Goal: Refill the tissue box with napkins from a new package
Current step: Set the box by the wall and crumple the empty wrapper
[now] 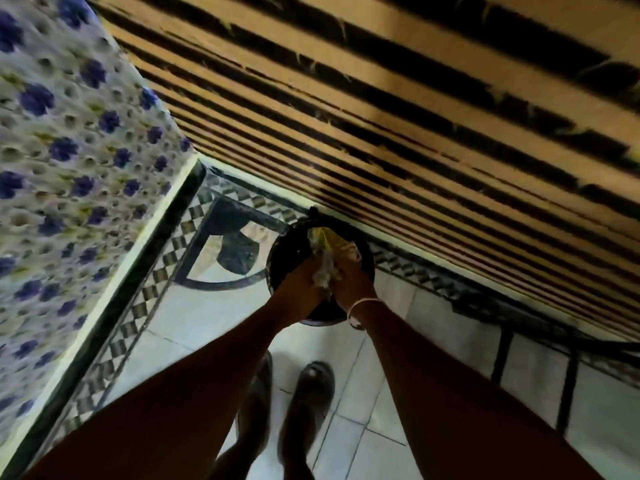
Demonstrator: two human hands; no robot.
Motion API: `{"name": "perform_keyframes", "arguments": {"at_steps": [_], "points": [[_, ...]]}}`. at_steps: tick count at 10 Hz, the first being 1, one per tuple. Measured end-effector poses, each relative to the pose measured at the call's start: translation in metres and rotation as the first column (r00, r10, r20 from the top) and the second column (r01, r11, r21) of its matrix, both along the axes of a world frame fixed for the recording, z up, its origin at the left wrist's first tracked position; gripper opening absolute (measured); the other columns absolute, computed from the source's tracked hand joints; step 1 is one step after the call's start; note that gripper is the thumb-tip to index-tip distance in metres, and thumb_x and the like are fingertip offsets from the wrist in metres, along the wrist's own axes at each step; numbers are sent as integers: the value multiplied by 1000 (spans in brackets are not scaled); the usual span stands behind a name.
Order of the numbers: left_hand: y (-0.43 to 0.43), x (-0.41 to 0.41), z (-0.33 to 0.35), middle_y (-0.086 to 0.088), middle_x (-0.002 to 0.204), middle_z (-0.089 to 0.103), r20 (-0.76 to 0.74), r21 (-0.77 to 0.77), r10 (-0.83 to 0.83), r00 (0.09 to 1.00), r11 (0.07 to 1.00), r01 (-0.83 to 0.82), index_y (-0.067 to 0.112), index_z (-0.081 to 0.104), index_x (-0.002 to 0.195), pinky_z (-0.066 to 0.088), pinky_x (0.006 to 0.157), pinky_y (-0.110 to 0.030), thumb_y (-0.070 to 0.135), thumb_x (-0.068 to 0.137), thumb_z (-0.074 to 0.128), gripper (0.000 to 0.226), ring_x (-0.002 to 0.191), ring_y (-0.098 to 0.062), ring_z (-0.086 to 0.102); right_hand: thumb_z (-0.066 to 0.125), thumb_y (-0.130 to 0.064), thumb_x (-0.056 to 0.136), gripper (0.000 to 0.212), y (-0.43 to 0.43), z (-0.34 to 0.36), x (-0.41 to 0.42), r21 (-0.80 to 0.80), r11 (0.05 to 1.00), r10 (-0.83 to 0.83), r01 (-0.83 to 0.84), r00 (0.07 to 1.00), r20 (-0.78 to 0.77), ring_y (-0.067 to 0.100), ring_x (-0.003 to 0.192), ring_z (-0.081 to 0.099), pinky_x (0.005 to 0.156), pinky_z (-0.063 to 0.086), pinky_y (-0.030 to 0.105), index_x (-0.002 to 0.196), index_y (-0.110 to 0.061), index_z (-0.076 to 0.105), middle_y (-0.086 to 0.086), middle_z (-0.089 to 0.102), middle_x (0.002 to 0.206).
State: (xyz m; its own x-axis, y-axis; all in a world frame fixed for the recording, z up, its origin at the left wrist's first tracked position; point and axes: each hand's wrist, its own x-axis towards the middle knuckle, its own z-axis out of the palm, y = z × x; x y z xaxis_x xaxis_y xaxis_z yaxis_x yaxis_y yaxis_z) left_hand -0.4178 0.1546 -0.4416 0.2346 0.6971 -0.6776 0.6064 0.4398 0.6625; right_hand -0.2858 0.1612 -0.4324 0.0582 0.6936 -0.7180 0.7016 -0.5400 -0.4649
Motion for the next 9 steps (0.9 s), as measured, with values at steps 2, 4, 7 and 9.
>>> {"name": "perform_keyframes", "arguments": {"at_steps": [2, 4, 7, 9], "points": [[9, -1, -113, -11, 165, 16, -124, 70, -391, 912, 913, 401, 27, 9, 159, 29, 118, -54, 22, 70, 60, 103, 150, -38, 22, 50, -15, 95, 54, 12, -77, -15, -132, 973, 204, -189, 973, 108, 43, 139, 31, 116, 28, 49, 145, 0, 35, 27, 30, 151], [16, 6, -163, -17, 165, 12, -220, -73, -520, 826, 853, 517, 28, 8, 160, 30, 117, -55, 13, 88, 60, 90, 146, -44, 28, 35, -16, 103, 49, 7, -143, -19, -264, 927, 294, -267, 954, 65, 35, 145, 25, 121, 15, 44, 150, -7, 27, 19, 28, 157], [26, 9, -192, -25, 148, 46, -195, -109, -509, 839, 861, 497, 4, 42, 147, 32, 115, -42, 10, 102, 46, 46, 136, -38, 44, 41, -9, 101, 43, 16, -175, -14, -226, 970, 88, -85, 996, 4, 34, 137, 41, 114, 31, 37, 144, -3, 40, 19, 42, 149], [27, -1, -105, -24, 130, 61, -302, 142, -297, 906, 925, 351, 0, 58, 131, 43, 101, -43, 14, 102, 45, 35, 122, -41, 56, 41, -12, 101, 39, 12, -104, -11, -86, 979, -183, 187, 981, 61, 33, 129, 49, 105, 38, 36, 139, -4, 45, 18, 52, 140]]}}
